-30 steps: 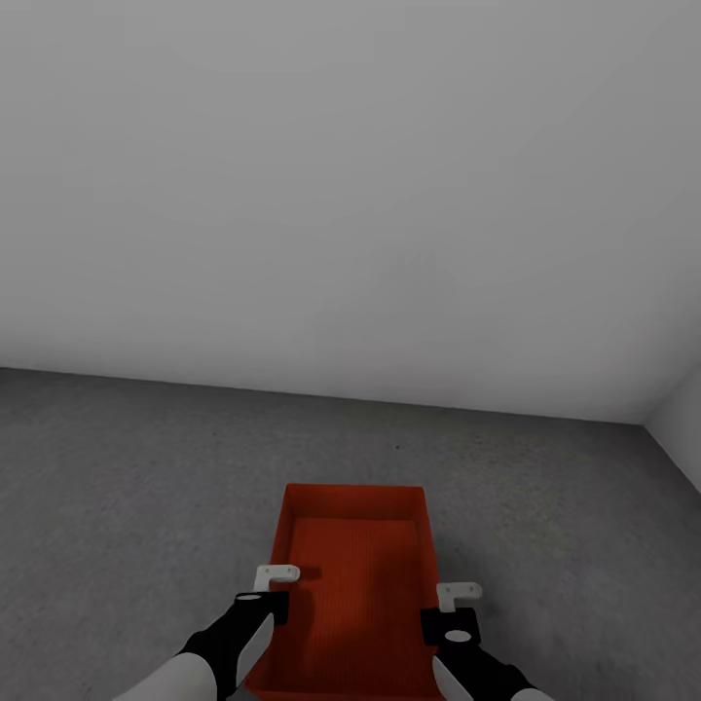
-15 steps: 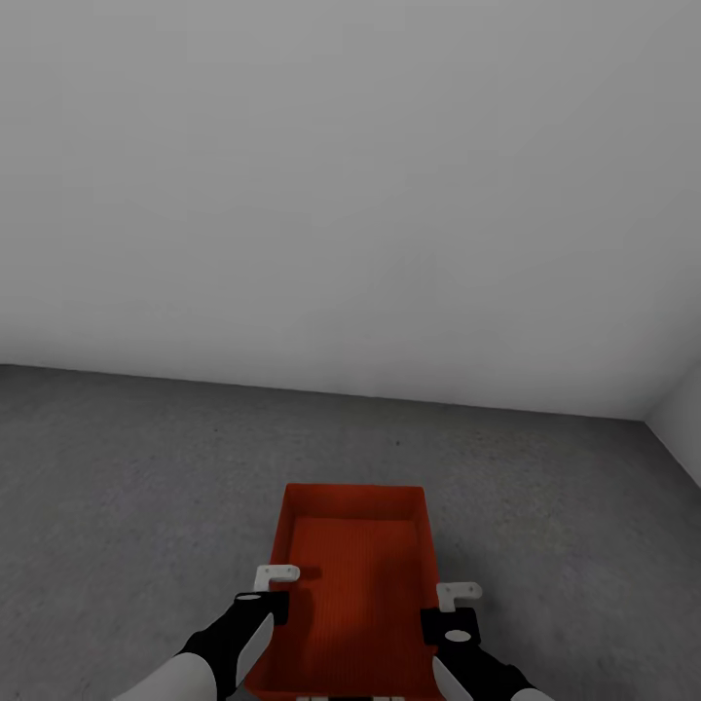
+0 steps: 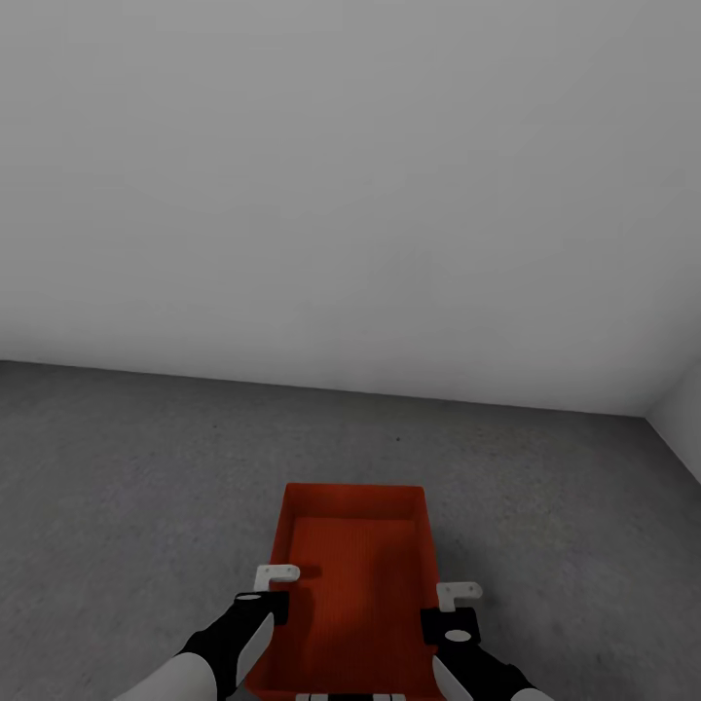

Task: Move the two storage containers from the living room to the garage. In the garage, place one container on the floor and stack the other container on top of it (either order is fine).

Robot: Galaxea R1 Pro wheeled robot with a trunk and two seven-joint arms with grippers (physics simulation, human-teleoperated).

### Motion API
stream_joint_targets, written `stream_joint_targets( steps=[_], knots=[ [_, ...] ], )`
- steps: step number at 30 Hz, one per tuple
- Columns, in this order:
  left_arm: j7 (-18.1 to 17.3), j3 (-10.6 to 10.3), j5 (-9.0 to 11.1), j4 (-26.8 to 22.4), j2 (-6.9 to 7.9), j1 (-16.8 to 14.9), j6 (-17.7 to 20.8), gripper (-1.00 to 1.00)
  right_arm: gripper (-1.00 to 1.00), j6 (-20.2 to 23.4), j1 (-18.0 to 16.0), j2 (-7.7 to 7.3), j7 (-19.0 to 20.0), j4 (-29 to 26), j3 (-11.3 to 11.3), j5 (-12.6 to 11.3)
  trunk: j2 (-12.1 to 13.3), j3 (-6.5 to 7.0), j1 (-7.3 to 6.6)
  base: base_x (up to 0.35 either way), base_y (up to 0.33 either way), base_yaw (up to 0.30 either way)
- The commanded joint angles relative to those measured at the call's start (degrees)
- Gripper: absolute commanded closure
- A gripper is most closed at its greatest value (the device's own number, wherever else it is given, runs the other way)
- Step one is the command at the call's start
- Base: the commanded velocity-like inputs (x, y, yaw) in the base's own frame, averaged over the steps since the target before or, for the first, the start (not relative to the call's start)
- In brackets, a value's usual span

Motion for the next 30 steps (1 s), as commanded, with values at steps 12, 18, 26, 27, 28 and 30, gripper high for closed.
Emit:
stream_joint_targets(
  steps=[12,18,26,27,28,30],
  knots=[
    [1.4,-0.2,-1.5,-0.3,0.13,0.0,0.6,1.0,1.0,0.0,0.0,-0.07,-0.5,1.4,-0.2,-1.1,0.0,-0.05,-0.01,0.0,0.0,0.0],
    [1.4,-0.2,-1.5,-0.4,0.13,0.0,0.5,1.0,1.0,0.0,0.0,-0.07,-0.5,1.4,-0.2,-1.1,0.0,-0.05,-0.01,0.0,0.0,0.0],
    [1.4,-0.2,-1.5,-0.4,0.13,0.0,0.5,1.0,1.0,0.0,0.0,-0.07,-0.5,1.4,-0.2,-1.2,0.0,-0.05,-0.01,0.0,0.0,0.0],
    [1.4,-0.2,-1.5,-0.4,0.13,0.0,0.5,1.0,1.0,0.0,0.0,-0.07,-0.5,1.4,-0.2,-1.2,0.0,-0.05,-0.01,0.0,0.0,0.0],
    [1.4,-0.2,-1.5,-0.4,0.13,0.0,0.5,1.0,1.0,0.0,0.0,-0.07,-0.5,1.4,-0.2,-1.1,0.0,-0.05,-0.01,0.0,0.0,0.0],
    [1.4,-0.2,-1.5,-0.4,0.13,0.0,0.5,1.0,1.0,0.0,0.0,-0.07,-0.5,1.4,-0.2,-1.1,0.0,-0.05,-0.01,0.0,0.0,0.0]
  ],
)
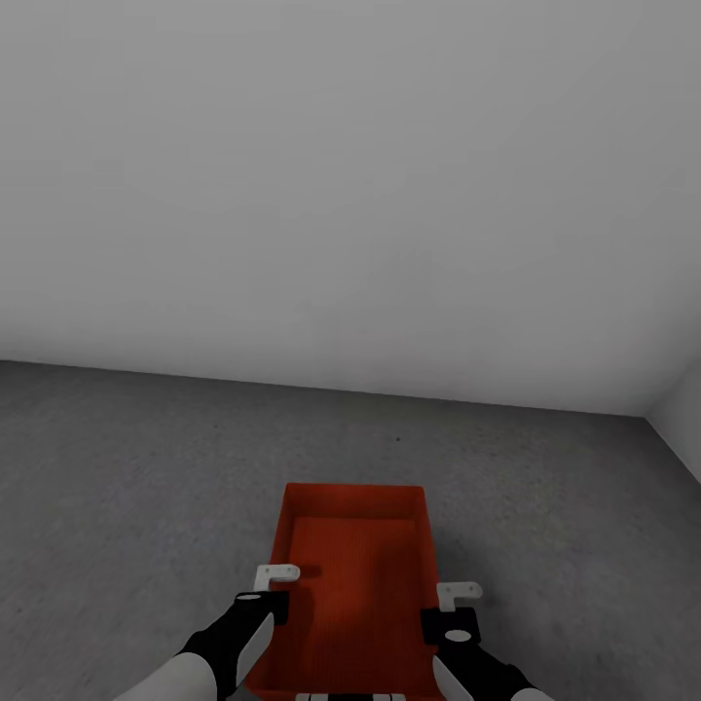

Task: Move the two storage containers from the living room to the garage. In the garage, place one container on the floor and stack the other container on top of it (either order is fine).

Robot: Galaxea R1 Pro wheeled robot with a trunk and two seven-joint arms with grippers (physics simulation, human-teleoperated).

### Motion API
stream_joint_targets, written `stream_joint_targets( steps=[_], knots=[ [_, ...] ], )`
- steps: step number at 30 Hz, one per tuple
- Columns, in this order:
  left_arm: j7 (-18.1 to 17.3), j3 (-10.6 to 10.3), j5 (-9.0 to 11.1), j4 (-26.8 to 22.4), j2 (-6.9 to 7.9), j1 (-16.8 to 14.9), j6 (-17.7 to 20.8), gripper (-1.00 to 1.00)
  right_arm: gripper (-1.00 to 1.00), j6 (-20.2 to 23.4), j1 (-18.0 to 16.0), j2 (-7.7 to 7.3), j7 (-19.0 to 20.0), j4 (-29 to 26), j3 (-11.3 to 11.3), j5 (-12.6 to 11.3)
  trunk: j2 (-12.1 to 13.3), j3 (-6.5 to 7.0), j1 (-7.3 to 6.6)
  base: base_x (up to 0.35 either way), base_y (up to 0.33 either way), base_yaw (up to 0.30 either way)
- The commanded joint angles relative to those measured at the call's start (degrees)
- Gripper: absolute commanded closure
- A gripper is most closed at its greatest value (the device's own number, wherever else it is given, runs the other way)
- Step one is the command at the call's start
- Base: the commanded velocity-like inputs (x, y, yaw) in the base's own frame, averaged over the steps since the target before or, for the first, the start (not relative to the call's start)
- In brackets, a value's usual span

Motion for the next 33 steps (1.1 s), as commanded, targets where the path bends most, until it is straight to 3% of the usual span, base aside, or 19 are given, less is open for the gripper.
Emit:
stream_joint_targets(
  steps=[1,33],
  knots=[
    [1.4,-0.2,-1.5,-0.4,0.12,0.0,0.5,1.0,1.0,0.0,0.0,-0.06,-0.5,1.4,-0.2,-1.2,0.0,-0.04,-0.01,0.0,0.0,0.0],
    [1.3,-0.1,-1.5,-0.4,0.18,0.0,1.1,1.0,1.0,0.0,0.0,-0.24,-0.4,1.3,-0.2,-1.2,0.0,-0.04,-0.01,0.0,0.0,0.0]
  ],
)
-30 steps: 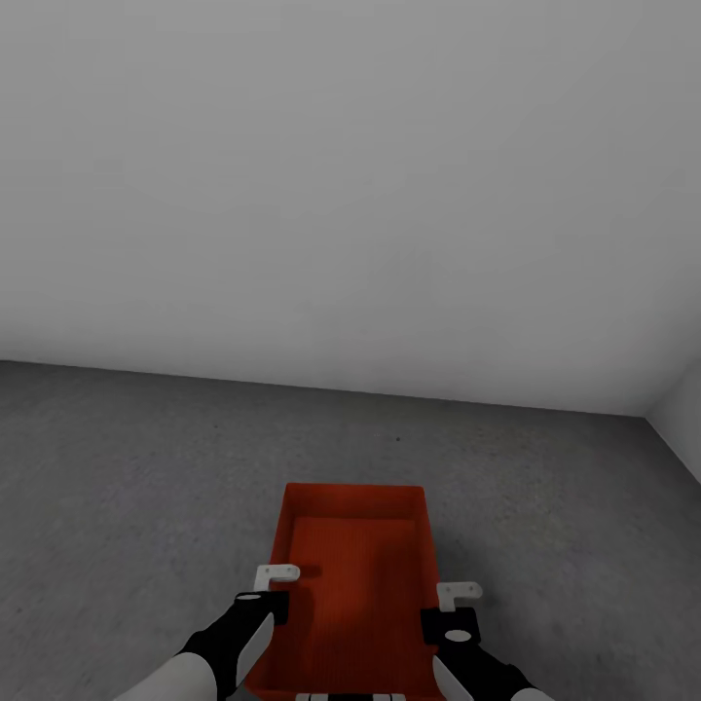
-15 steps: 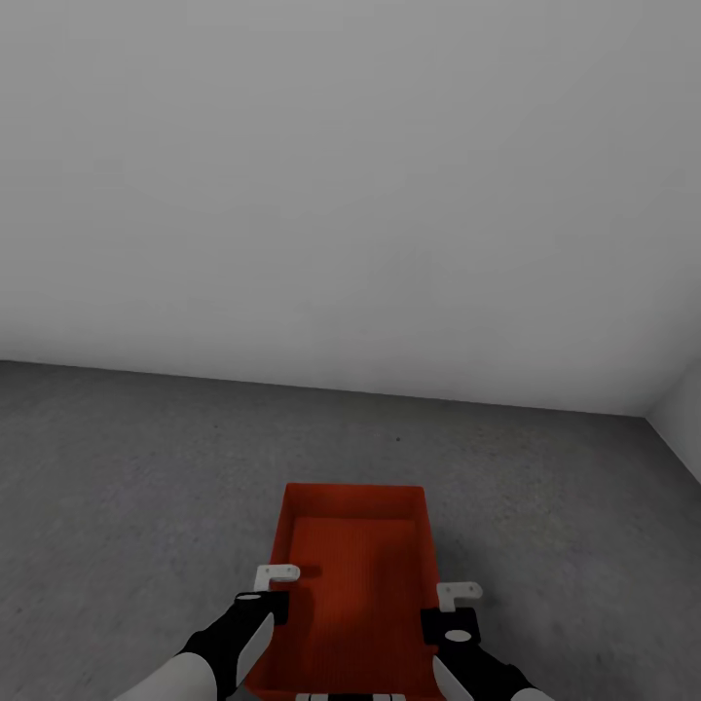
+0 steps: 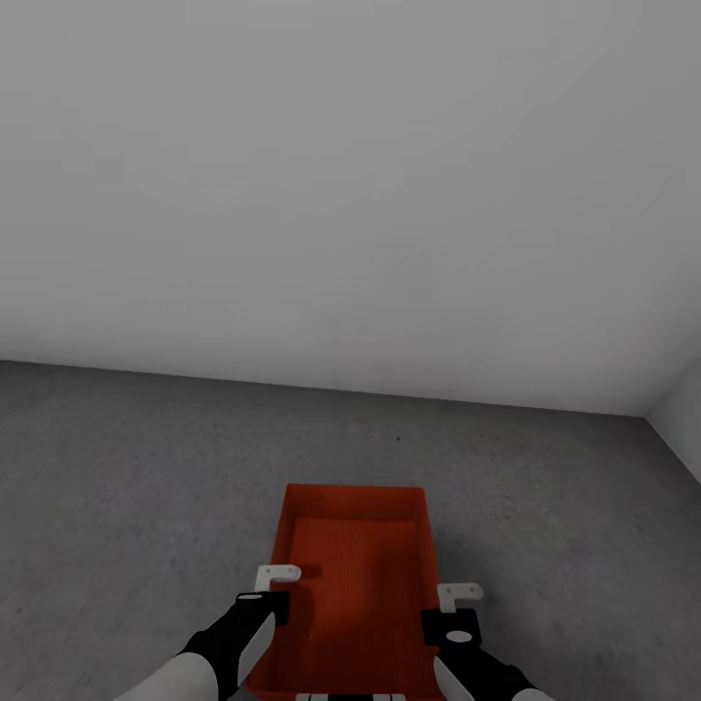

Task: Move the two storage containers from the living room to the garage. In the garage, place one container on the floor and stack the other container on top of it (either order is fine).

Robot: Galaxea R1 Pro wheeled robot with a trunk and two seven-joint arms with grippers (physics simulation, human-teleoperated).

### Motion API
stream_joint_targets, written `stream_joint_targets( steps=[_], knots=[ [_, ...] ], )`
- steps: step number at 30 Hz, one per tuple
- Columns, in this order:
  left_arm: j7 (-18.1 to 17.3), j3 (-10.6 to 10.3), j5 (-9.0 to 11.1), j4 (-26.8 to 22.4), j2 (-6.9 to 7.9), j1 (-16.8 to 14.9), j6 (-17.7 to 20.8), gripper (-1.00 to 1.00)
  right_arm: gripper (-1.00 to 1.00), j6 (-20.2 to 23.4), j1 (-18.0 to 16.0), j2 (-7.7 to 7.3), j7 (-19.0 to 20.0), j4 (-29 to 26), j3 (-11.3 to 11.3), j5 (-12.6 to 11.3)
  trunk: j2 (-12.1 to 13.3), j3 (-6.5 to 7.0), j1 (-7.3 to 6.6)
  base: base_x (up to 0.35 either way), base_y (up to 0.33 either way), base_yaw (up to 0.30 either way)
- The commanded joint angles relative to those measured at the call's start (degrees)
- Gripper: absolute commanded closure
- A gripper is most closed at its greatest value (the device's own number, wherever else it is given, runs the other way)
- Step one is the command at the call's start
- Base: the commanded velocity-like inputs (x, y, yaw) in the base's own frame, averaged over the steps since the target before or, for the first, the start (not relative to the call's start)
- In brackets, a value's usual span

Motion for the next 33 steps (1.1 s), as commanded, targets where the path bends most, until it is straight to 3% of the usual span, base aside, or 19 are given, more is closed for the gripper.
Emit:
stream_joint_targets(
  steps=[1,16,17,33],
  knots=[
    [0.9,-0.2,-1.3,-0.3,0.41,0.0,0.4,1.0,1.0,0.0,0.0,-0.1,-0.7,1.1,-0.4,-0.7,0.0,-0.04,-0.01,0.0,0.0,0.0],
    [0.9,-0.2,-1.3,-0.3,0.42,0.0,0.7,1.0,1.0,0.2,0.0,-0.1,-0.6,1.1,-0.4,-0.6,0.0,-0.04,-0.01,0.0,0.0,0.0],
    [0.9,-0.2,-1.3,-0.3,0.43,0.0,0.7,-1.0,-1.0,0.1,0.0,-0.1,-0.6,1.1,-0.4,-0.6,0.0,-0.04,-0.01,0.0,0.0,0.0],
    [1.0,-0.1,-1.2,-0.3,0.45,0.0,0.6,-1.0,-1.0,0.0,0.0,-0.1,-0.5,1.1,-0.4,-0.6,0.0,-0.04,-0.01,0.0,0.0,0.0]
  ],
)
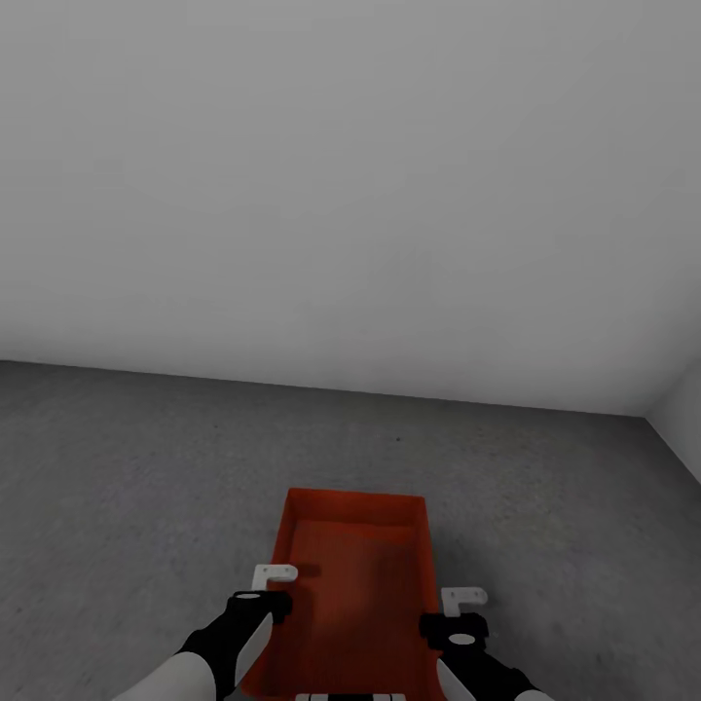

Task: Move the two storage containers from the living room to the garage. In the garage, place one container on the floor and stack the other container on top of it (either order is fine).

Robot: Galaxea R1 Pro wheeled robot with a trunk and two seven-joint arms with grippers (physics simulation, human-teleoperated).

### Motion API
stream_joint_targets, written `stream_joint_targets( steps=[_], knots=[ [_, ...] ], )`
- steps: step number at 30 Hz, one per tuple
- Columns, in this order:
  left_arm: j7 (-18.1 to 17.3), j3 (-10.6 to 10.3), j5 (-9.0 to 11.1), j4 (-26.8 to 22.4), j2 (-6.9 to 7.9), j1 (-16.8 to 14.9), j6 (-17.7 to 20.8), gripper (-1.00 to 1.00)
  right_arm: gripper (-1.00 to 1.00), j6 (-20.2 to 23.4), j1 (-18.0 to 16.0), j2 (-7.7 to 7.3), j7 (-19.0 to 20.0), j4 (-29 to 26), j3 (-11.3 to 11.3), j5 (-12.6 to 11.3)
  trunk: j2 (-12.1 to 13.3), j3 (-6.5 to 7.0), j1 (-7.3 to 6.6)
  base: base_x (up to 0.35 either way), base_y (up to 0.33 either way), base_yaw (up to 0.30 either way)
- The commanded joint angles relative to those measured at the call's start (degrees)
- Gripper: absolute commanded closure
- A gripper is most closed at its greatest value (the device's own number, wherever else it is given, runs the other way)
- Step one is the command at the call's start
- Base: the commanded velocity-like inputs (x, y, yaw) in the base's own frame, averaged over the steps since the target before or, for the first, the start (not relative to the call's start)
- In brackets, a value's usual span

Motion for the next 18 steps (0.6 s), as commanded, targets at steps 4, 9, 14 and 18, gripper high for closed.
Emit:
stream_joint_targets(
  steps=[4,9,14,18],
  knots=[
    [0.4,-0.5,0.3,-0.1,-0.02,0.0,-0.1,-1.0,-1.0,0.0,0.0,-0.02,-0.4,0.0,0.5,-0.5,0.0,-0.04,-0.01,0.0,0.0,0.0],
    [0.4,-0.5,0.3,-0.1,-0.05,0.0,-0.3,-1.0,-1.0,0.0,0.0,-0.02,-0.4,0.0,0.5,-0.5,0.0,-0.04,-0.01,0.0,0.0,0.0],
    [0.3,-0.6,0.3,-0.1,-0.06,0.0,-0.3,-1.0,-1.0,-0.1,0.0,-0.07,-0.4,0.0,0.5,-0.5,0.0,-0.04,-0.01,0.0,0.0,0.0],
    [0.3,-0.6,0.3,-0.1,-0.13,0.0,-0.3,-1.0,-1.0,-0.1,0.0,-0.07,-0.5,0.0,0.5,-0.5,0.0,-0.04,-0.01,0.0,0.0,0.0]
  ],
)
